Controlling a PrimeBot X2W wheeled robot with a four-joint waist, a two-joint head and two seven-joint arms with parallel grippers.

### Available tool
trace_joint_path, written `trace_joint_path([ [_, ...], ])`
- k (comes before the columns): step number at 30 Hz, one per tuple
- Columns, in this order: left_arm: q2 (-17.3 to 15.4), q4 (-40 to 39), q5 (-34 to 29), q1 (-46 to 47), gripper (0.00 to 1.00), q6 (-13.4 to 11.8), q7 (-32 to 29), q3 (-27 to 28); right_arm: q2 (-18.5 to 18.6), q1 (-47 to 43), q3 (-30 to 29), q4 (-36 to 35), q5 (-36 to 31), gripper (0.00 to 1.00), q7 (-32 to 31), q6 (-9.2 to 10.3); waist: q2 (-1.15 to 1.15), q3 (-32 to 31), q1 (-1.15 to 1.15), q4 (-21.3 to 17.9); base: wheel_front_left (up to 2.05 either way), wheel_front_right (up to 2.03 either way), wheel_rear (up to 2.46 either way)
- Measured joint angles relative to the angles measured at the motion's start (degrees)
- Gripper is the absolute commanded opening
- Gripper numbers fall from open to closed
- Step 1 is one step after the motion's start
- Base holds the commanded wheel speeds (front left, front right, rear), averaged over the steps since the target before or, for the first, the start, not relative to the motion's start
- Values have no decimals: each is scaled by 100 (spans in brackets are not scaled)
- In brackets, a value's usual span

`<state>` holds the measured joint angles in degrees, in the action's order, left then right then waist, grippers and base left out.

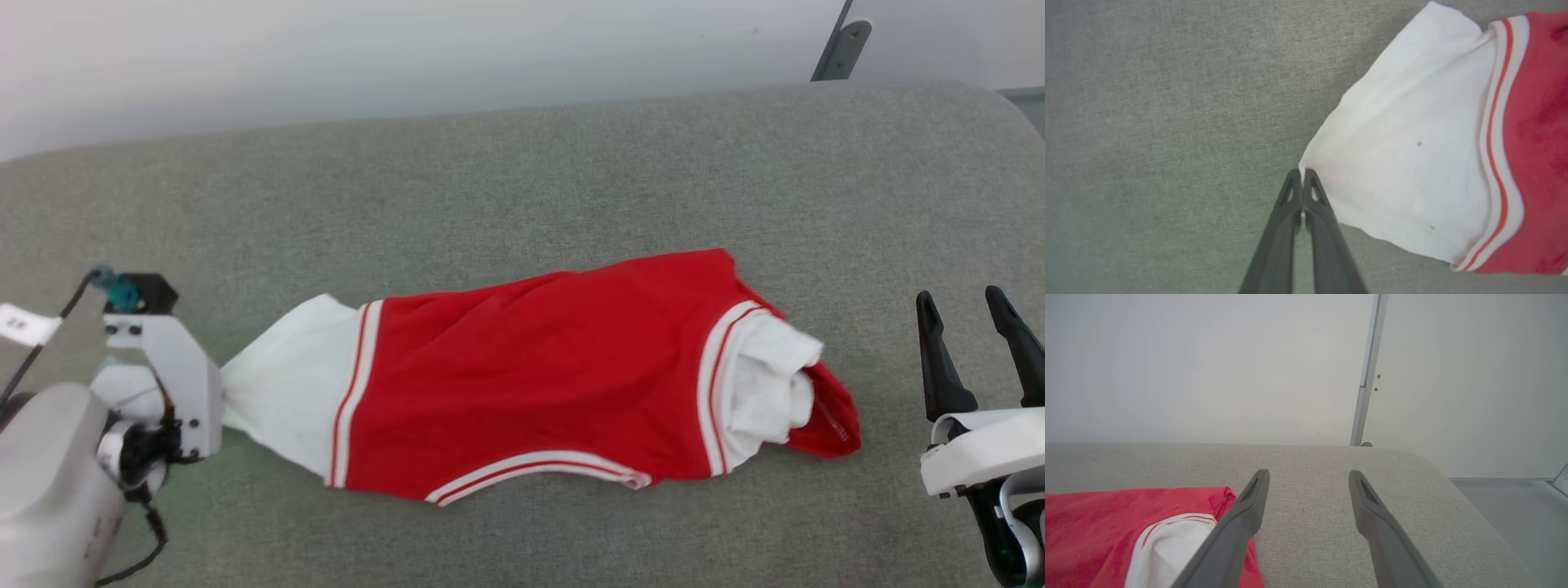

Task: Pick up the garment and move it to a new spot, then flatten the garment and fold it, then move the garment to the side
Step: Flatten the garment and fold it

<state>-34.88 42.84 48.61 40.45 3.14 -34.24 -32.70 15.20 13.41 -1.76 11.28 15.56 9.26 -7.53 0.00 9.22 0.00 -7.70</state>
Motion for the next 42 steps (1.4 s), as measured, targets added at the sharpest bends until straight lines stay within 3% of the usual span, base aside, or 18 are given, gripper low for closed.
trace_joint_path([
  [8, -114, 175, -187, -237, 0, -120, 270, -91, 49, -116, 24, -41, 110, 100, -131, 0, 0, -64, 0, 37, 0, 0, 0],
  [20, 1, 533, -125, -280, 0, -60, 625, -59, 97, -265, -90, 54, 159, 100, -225, 0, 0, -105, 0, 38, 0, 0, 0],
  [21, 16, 550, -124, -274, 24, -54, 658, -56, 103, -287, -75, 55, 200, 100, -233, 0, 0, -113, 0, 47, 0, 0, 0],
  [22, 37, 566, -118, -269, 31, -54, 676, -57, 112, -326, -48, 57, 218, 100, -260, 0, 0, -122, 0, 57, 0, 0, 0],
  [24, 62, 590, -118, -253, 40, -43, 733, -57, 125, -390, 21, 60, 268, 100, -286, 0, 0, -138, 0, 78, 0, 0, 0],
  [27, 94, 613, -116, -220, 39, -10, 761, -66, 160, -416, 191, 10, 417, 100, -344, 0, 0, -151, 0, 111, 0, 0, 0],
  [28, 108, 615, -116, -218, 47, -4, 784, -68, 168, -425, 235, -4, 459, 100, -349, 0, 0, -155, 0, 121, 0, 0, 0],
  [30, 122, 619, -116, -191, 100, -2, 809, -78, 214, -438, 341, -37, 512, 100, -380, 0, 0, -161, 0, 141, 0, 0, 0],
  [42, 168, 458, -103, -52, 100, -16, 825, -113, 248, -387, 843, -318, 728, 100, -557, 0, 0, -182, 0, 218, 0, 0, 0],
])
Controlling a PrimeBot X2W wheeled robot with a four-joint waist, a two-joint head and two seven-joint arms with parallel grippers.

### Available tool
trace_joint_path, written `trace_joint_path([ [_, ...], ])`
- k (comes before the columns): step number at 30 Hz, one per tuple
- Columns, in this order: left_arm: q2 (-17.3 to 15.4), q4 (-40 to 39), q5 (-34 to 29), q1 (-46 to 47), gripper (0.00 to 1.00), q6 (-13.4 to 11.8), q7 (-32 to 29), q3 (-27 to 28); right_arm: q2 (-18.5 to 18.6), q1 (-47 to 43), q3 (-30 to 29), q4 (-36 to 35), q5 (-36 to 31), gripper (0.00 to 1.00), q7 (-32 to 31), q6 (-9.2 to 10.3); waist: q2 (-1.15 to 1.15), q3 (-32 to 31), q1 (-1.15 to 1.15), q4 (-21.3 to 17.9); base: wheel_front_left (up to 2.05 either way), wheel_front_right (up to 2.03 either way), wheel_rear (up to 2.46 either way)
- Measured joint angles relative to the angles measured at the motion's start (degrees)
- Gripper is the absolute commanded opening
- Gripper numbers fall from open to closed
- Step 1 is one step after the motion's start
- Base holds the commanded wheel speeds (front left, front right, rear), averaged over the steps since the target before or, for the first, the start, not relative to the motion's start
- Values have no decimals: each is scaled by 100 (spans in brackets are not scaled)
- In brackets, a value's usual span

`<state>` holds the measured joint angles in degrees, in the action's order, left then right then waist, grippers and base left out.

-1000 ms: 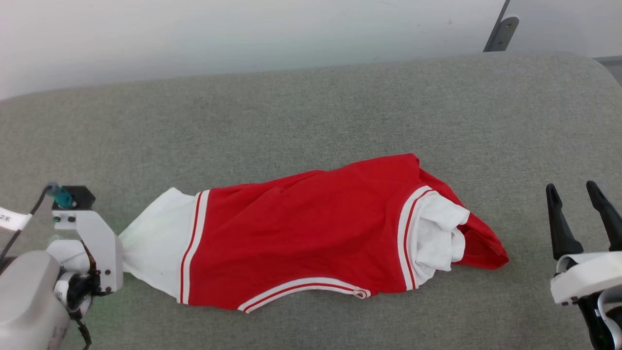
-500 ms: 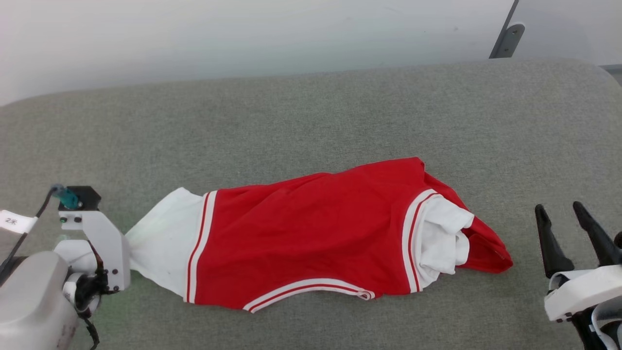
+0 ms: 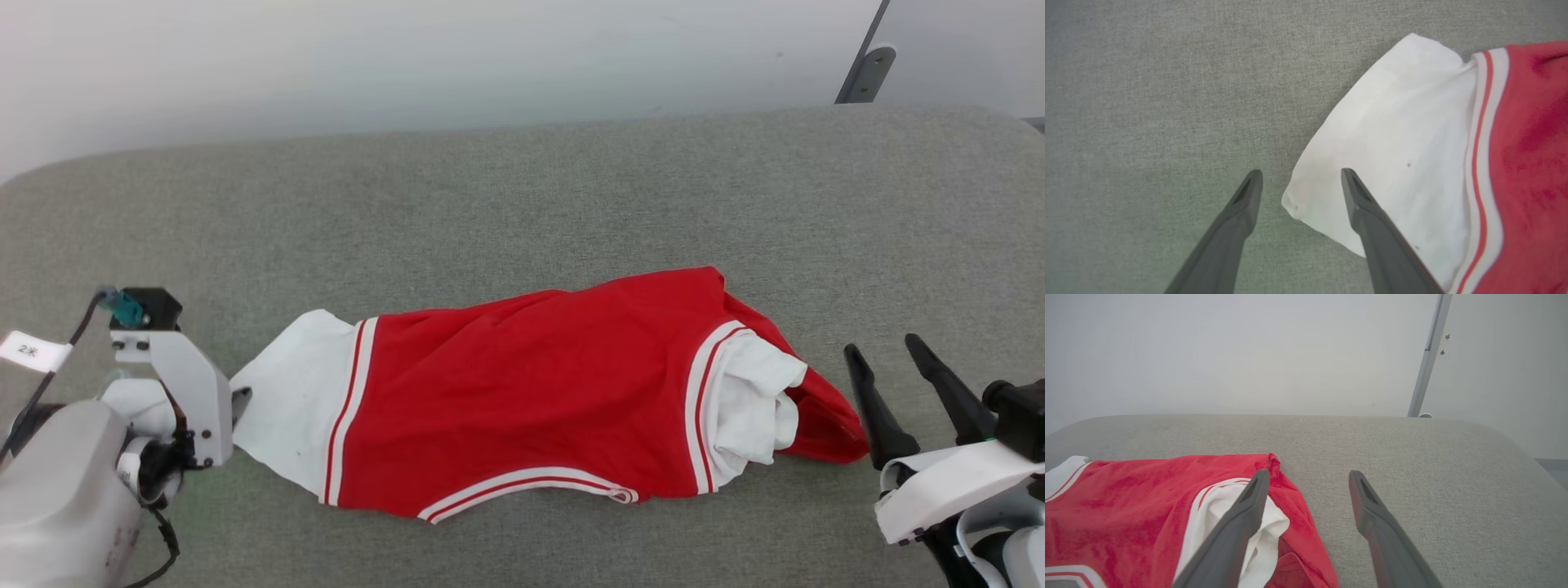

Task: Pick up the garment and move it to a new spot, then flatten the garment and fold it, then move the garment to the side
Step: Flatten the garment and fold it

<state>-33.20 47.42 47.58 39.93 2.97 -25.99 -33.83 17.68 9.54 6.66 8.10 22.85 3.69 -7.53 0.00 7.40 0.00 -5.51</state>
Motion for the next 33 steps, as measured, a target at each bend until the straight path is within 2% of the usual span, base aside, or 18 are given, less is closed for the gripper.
trace_joint_path([
  [10, -55, -745, 25, -200, 100, -238, 491, 134, -40, -24, 422, -24, 196, 100, -441, 0, 0, 43, 0, 81, 0, 0, 0],
  [22, -222, -1987, 29, -919, 100, -571, 1117, 279, -157, 214, 502, 326, -185, 100, -1215, 0, 0, 66, 0, 345, 0, 0, 0],
  [23, -227, -2057, 29, -954, 100, -599, 1125, 279, -164, 229, 505, 355, -196, 97, -1236, 0, 0, 72, 0, 371, 0, 0, 0],
  [24, -234, -2115, 29, -985, 100, -612, 1148, 286, -180, 260, 497, 401, -204, 89, -1266, 0, 0, 77, 0, 396, 0, 0, 0],
  [25, -242, -2185, 29, -1005, 100, -644, 1173, 288, -190, 291, 479, 459, -205, 72, -1306, 0, 0, 83, 0, 421, 0, 0, 0],
  [26, -249, -2239, 29, -1020, 100, -660, 1190, 301, -191, 312, 485, 515, -236, 50, -1348, 0, 0, 89, 0, 445, 0, 0, 0],
  [28, -263, -2346, 29, -1060, 100, -687, 1198, 300, -199, 355, 488, 612, -277, 45, -1399, 0, 0, 100, 0, 490, 0, 0, 0],
  [30, -271, -2430, 30, -1093, 100, -712, 1237, 310, -219, 413, 493, 713, -342, 27, -1439, 0, 0, 113, 0, 526, 0, 0, 0],
  [31, -278, -2464, 30, -1098, 100, -727, 1239, 311, -221, 436, 503, 735, -381, 0, -1438, 0, 0, 121, 0, 541, 0, 0, 0],
  [33, -290, -2528, 30, -1115, 100, -748, 1240, 312, -233, 488, 520, 768, -382, 0, -1427, 0, 0, 139, 0, 567, 0, 0, 0],
])
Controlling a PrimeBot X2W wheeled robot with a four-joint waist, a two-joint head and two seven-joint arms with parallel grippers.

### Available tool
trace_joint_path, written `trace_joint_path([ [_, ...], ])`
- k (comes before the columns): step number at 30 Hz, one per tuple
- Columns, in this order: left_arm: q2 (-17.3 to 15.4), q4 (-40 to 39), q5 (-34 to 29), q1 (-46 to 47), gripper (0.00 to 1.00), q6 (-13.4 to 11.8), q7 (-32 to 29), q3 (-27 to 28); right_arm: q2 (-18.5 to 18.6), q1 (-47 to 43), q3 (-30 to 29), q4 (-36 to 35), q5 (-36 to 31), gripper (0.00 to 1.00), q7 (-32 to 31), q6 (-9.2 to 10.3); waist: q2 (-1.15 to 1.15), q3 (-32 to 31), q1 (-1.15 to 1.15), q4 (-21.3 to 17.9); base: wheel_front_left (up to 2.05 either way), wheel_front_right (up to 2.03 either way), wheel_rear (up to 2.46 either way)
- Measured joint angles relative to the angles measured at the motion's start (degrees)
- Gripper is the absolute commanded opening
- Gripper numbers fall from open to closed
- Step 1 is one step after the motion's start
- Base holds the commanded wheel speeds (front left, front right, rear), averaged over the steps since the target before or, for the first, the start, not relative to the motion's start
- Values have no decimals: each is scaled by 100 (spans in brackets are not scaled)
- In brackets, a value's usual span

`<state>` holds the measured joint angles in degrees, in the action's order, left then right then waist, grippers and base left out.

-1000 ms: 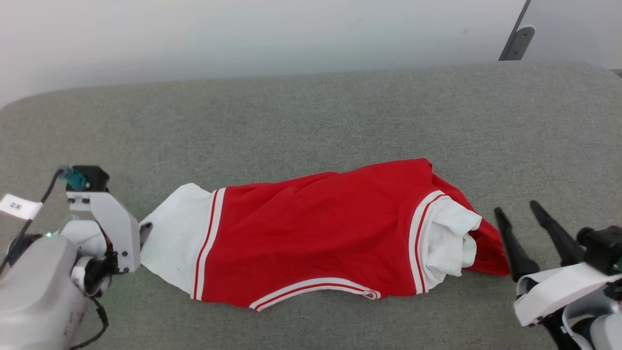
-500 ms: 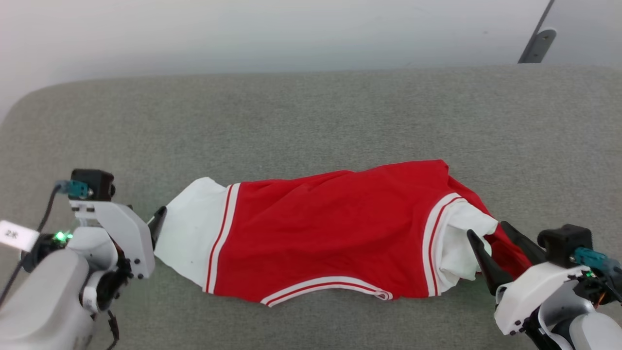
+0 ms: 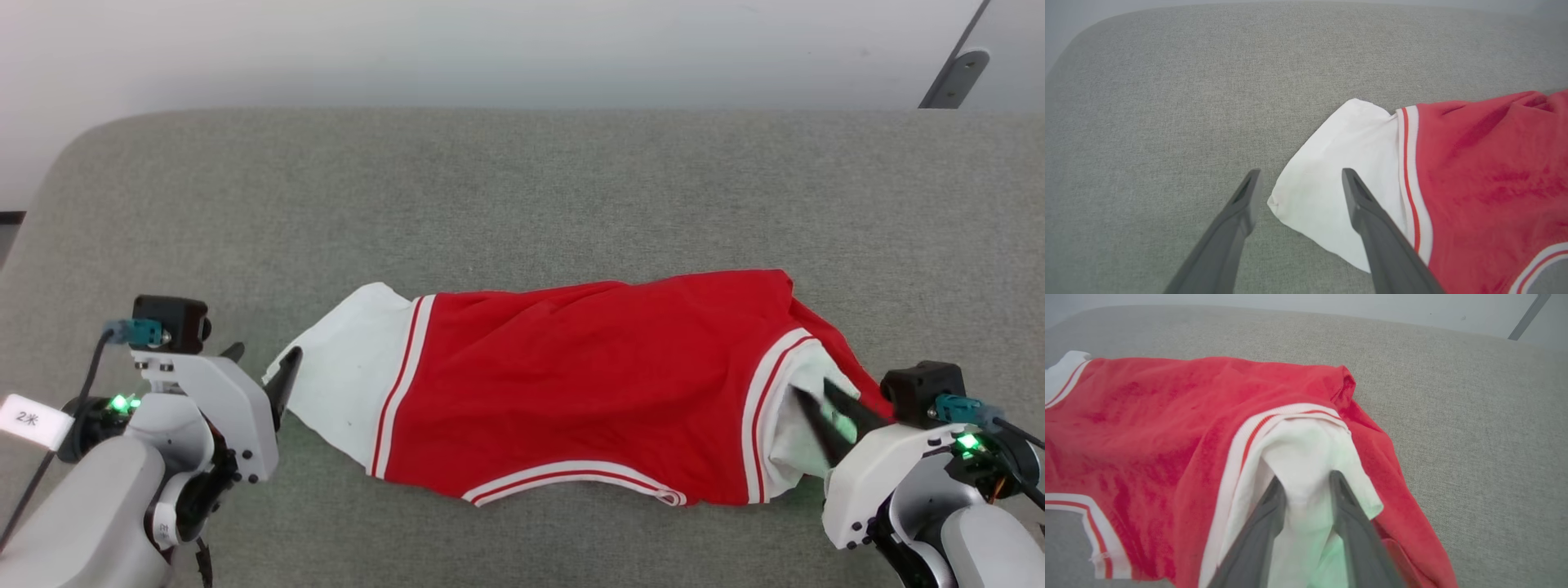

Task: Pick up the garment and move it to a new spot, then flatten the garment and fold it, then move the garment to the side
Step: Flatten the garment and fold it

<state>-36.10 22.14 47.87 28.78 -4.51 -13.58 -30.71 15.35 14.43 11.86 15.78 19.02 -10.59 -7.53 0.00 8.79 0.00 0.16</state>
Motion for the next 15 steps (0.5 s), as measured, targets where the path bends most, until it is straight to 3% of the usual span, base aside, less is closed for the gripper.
trace_joint_path([
  [7, -30, -104, 58, -103, 100, -52, 34, 30, 66, 24, 89, -176, -12, 0, -38, 0, 0, 31, 0, 15, 0, 0, 0],
  [15, -73, -147, 115, -166, 100, -54, 85, 83, 58, -33, 393, -932, 138, 0, -141, 0, 0, 56, 0, -33, 0, 0, 0],
])
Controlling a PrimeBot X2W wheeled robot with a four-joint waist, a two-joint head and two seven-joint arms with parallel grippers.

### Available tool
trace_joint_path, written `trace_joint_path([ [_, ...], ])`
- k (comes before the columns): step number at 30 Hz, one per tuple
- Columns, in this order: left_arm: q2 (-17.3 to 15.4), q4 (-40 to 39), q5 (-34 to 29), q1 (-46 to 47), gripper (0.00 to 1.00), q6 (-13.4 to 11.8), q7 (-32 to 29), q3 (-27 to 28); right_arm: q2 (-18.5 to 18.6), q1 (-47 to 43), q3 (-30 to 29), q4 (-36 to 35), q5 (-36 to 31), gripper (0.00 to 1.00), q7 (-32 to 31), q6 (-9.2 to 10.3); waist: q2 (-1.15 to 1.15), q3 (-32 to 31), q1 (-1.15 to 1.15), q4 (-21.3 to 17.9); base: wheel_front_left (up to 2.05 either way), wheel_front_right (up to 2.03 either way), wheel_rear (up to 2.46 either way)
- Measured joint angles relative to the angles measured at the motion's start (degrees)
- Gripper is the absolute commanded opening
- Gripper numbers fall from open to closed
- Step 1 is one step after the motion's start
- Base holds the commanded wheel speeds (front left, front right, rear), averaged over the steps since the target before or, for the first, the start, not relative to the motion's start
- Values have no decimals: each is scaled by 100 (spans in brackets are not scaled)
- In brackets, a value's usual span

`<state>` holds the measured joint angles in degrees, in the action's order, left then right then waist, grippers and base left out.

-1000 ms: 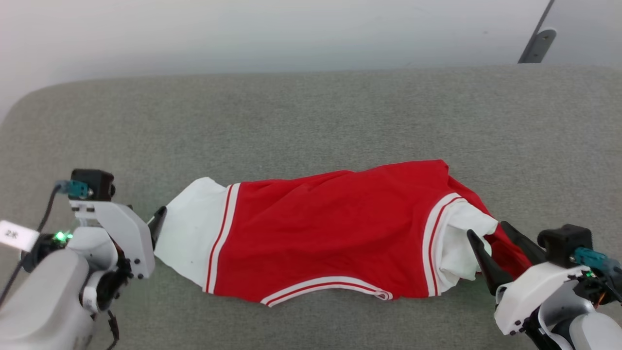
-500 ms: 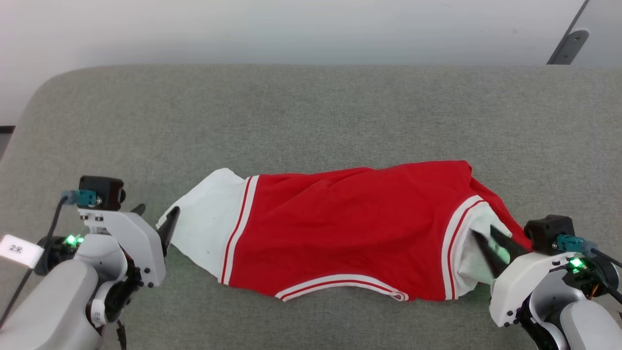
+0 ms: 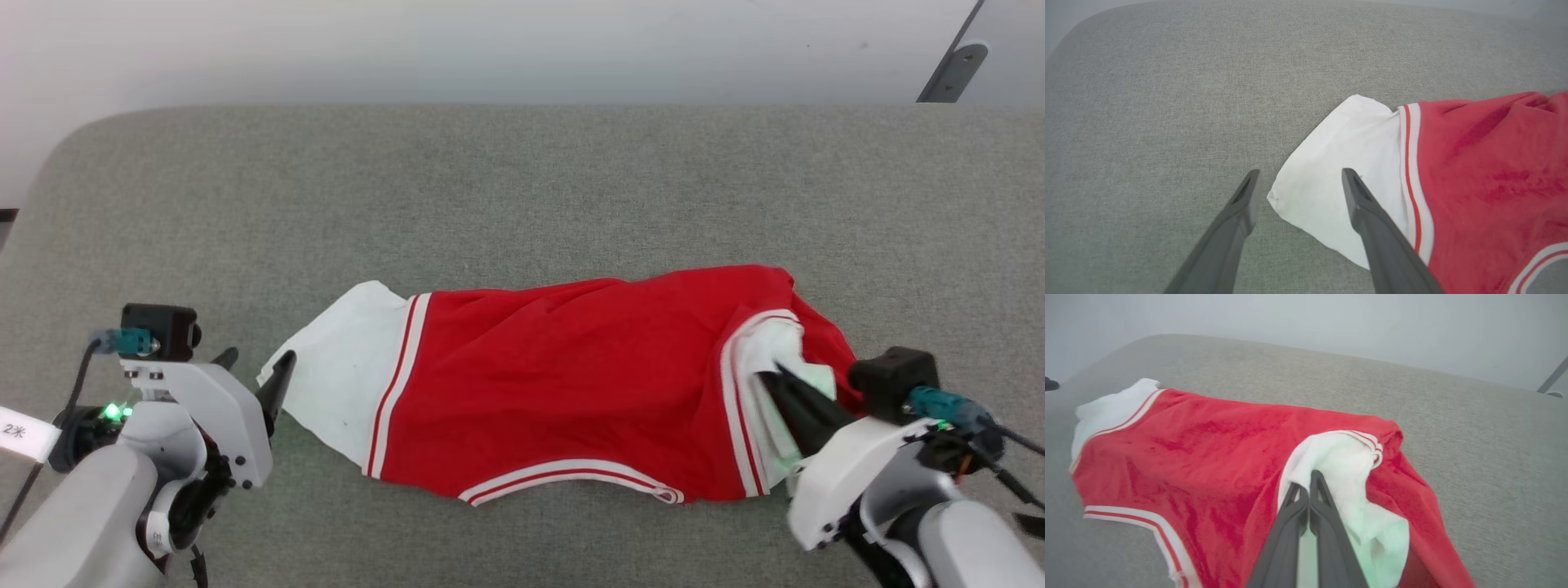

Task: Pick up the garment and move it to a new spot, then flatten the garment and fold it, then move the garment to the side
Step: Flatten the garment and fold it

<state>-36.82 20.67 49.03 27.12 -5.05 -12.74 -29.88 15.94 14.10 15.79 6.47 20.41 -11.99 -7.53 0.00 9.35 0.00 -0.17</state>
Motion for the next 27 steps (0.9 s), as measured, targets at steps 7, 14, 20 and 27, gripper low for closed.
trace_joint_path([
  [7, 9, 20, 24, 11, 100, 8, 33, -19, -190, -138, 639, -321, 204, 0, -272, 0, 0, 57, 0, 10, 0, 0, 0],
  [14, 43, 118, 26, 44, 100, 66, 94, -38, -160, -201, 971, -149, 291, 100, -327, 0, 0, 80, 0, 26, 0, 0, 0],
  [20, 23, 225, 52, -32, 100, 111, 242, -11, 45, -271, 1029, -563, 771, 100, -375, 0, 0, 18, 0, -6, 0, 0, 0],
  [27, 0, 272, 65, -246, 100, 125, 637, 65, 323, -544, 541, -1191, 835, 100, -359, 0, 0, -91, 0, -69, 0, 0, 0],
])
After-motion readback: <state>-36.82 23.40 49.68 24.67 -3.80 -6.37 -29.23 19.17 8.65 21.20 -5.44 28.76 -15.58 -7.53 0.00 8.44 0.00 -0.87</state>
